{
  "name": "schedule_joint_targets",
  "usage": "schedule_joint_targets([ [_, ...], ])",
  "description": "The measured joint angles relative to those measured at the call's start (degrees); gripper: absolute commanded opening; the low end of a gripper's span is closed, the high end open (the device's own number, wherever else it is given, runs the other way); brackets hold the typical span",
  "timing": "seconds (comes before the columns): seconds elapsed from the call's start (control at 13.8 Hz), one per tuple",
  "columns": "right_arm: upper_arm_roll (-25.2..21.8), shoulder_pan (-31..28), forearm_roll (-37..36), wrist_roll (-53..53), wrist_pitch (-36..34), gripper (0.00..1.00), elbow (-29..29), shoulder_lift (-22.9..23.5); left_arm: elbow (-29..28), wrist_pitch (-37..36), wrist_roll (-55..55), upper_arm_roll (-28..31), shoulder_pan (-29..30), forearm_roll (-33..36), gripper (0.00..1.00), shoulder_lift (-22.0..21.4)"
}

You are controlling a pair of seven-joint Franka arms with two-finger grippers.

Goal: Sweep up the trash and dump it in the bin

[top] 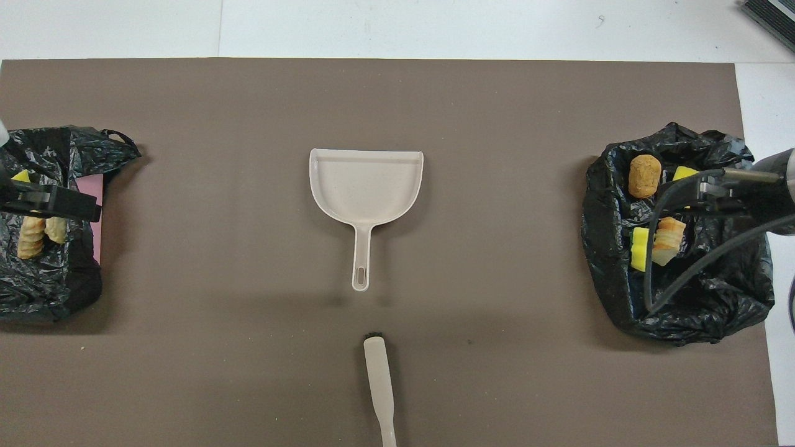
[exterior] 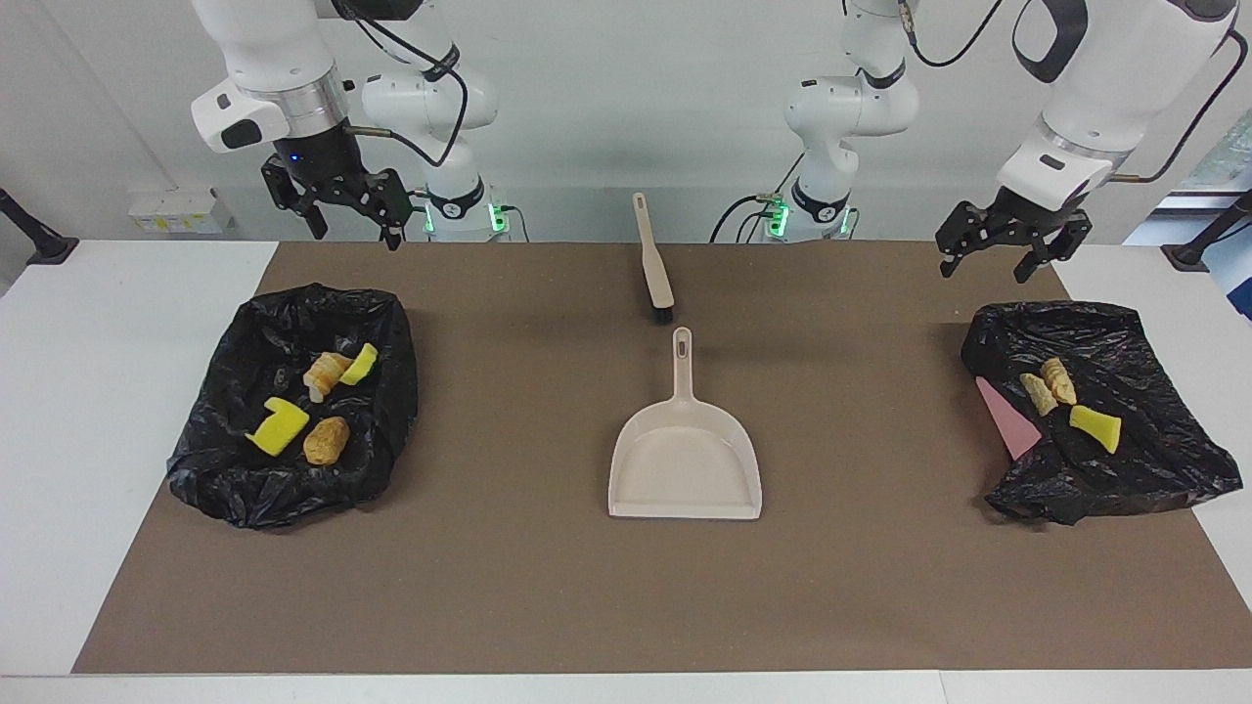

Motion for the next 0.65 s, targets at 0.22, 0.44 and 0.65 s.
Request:
schedule_joint_targets([
  [0.22,0.0,0.0,0.0,0.0,0.0,1.00,0.0,0.0,1.0,-0.3,0.1,-0.1,0.0,0.0,1.00,0.0],
  [0.44,0.0,0.0,0.0,0.0,0.0,1.00,0.0,0.0,1.0,-0.4,0.1,0.0,0.0,0.0,1.00,0.0],
  [0.65,0.0,0.0,0.0,0.0,0.0,1.00,0.0,0.0,1.0,-0.4,0.1,-0.1,0.0,0.0,1.00,0.1],
])
